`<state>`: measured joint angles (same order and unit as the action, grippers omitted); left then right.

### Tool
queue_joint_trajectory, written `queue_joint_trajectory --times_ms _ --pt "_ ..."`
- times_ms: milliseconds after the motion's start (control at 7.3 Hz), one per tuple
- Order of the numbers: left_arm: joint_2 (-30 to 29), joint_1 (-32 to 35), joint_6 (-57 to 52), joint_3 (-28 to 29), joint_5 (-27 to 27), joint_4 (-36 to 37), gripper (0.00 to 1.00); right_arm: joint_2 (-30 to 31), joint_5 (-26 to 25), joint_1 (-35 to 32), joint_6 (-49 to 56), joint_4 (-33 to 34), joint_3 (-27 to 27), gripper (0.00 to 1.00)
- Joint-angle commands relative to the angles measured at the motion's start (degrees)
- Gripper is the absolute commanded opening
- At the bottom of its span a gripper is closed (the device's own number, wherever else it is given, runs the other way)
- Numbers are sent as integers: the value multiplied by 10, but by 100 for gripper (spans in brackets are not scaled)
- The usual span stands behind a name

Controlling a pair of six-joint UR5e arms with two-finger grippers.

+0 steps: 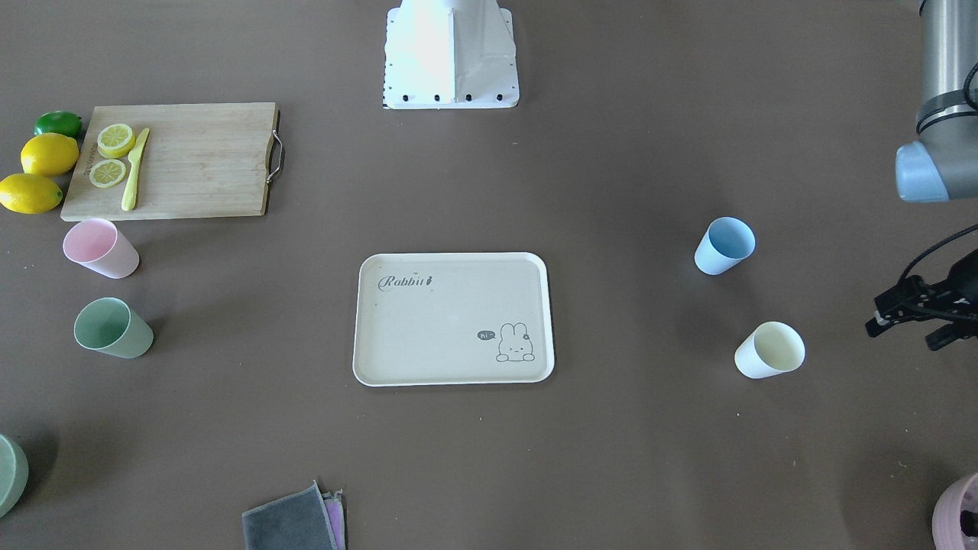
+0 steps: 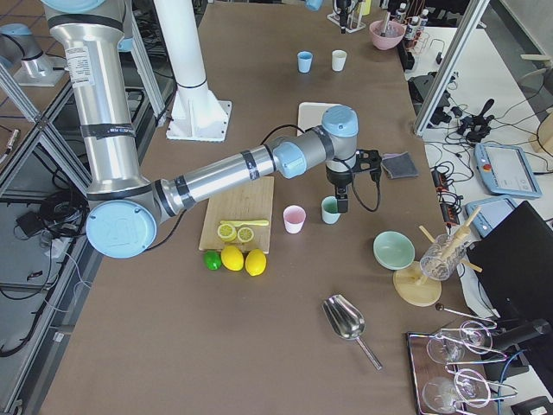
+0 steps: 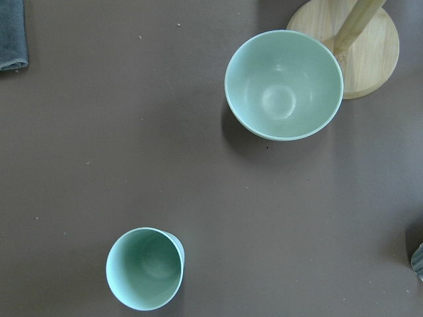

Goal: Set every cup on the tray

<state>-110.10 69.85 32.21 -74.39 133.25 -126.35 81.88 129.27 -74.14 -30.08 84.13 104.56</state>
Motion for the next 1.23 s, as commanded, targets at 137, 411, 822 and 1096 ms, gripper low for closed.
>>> queue_joint_trajectory --times_ms 137,411,822,1096 --pt "-13 -53 52 14 -41 -42 89 -1 -9 8 -4 0 -1 100" --pt "-9 -80 51 20 -51 -68 62 -1 -10 8 -4 0 0 100" --pt "-4 -100 51 19 -76 -72 16 -1 -10 8 -4 0 -1 100" --pt "-16 -100 73 10 -78 -72 0 0 -10 8 -4 0 0 100"
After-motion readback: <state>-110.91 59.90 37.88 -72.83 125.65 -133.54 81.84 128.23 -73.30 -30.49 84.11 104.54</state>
